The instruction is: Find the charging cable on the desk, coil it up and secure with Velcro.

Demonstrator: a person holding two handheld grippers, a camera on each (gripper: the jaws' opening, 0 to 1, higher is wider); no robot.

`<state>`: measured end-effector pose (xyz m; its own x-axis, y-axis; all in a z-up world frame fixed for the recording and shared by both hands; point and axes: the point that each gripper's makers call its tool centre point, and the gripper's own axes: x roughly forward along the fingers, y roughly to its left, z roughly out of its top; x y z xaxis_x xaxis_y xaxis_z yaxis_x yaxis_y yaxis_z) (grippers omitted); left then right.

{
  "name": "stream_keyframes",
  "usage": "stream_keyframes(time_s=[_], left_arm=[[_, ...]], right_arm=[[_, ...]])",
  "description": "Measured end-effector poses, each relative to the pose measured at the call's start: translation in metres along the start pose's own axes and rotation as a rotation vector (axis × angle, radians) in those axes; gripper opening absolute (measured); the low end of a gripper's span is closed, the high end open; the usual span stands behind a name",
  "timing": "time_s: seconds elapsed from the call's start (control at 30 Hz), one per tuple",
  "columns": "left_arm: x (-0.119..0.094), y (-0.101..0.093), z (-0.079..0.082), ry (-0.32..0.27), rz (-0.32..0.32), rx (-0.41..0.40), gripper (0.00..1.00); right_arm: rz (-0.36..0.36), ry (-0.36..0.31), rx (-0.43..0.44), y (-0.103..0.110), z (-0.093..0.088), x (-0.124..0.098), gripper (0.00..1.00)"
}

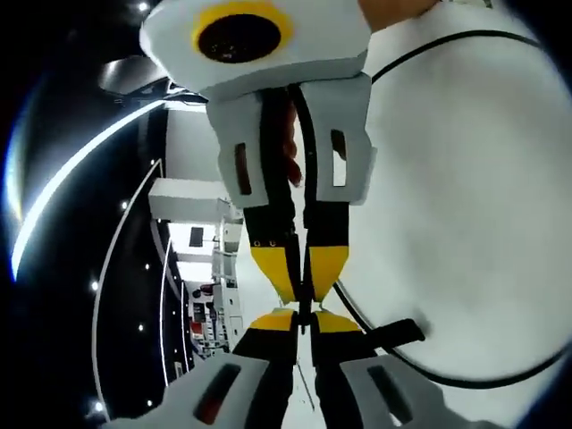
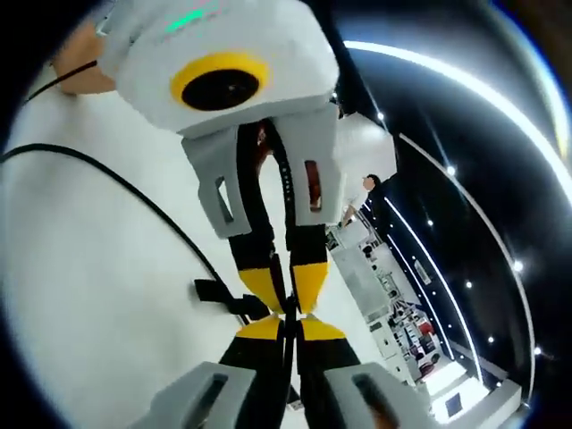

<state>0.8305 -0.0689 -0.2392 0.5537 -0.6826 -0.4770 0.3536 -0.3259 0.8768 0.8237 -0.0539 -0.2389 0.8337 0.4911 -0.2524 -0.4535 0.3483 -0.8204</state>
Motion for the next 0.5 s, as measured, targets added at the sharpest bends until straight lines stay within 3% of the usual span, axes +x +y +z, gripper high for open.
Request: stream_keyframes(time_s=[0.07,0.13,0.2,0.27,0.3,0.37,0.4,0.43,0.5], left_arm=[[0.0,-0.002,-0.001,-0.012,-0.006,0.022,0.07],[0.0,-0.001,0.001,-0.056,0.001,-0.022,0.07],[0.0,-0.001,-0.005,-0.05,-0.003,-0.051,0.07],[0.0,0.0,-0.016,-0.022,0.004,-0.053,0.07],[0.0,-0.002,-0.02,-0.01,-0.005,-0.073,0.07],[0.003,-0.004,-0.025,-0.013,-0.006,-0.08,0.07],[0.004,-0.007,-0.026,-0.013,-0.016,-0.092,0.07],[0.005,-0.009,-0.027,-0.013,-0.019,-0.096,0.07],[0.006,-0.01,-0.029,-0.014,-0.021,-0.103,0.07]], right_arm=[[0.006,-0.007,0.023,0.001,-0.001,0.001,0.07],[0.02,-0.044,0.092,0.001,0.001,-0.004,0.07],[0.046,-0.134,0.23,-0.008,0.008,-0.016,0.08],[0.02,-0.214,0.33,-0.024,0.011,-0.027,0.08],[-0.005,-0.266,0.394,-0.036,0.013,-0.034,0.08],[-0.169,-0.352,0.541,-0.077,0.007,-0.046,0.05],[-0.224,-0.358,0.608,-0.092,-0.001,-0.048,0.03],[-0.256,-0.309,0.664,-0.098,-0.016,-0.046,0.03],[-0.19,-0.152,0.712,-0.085,-0.042,-0.027,0.03]])
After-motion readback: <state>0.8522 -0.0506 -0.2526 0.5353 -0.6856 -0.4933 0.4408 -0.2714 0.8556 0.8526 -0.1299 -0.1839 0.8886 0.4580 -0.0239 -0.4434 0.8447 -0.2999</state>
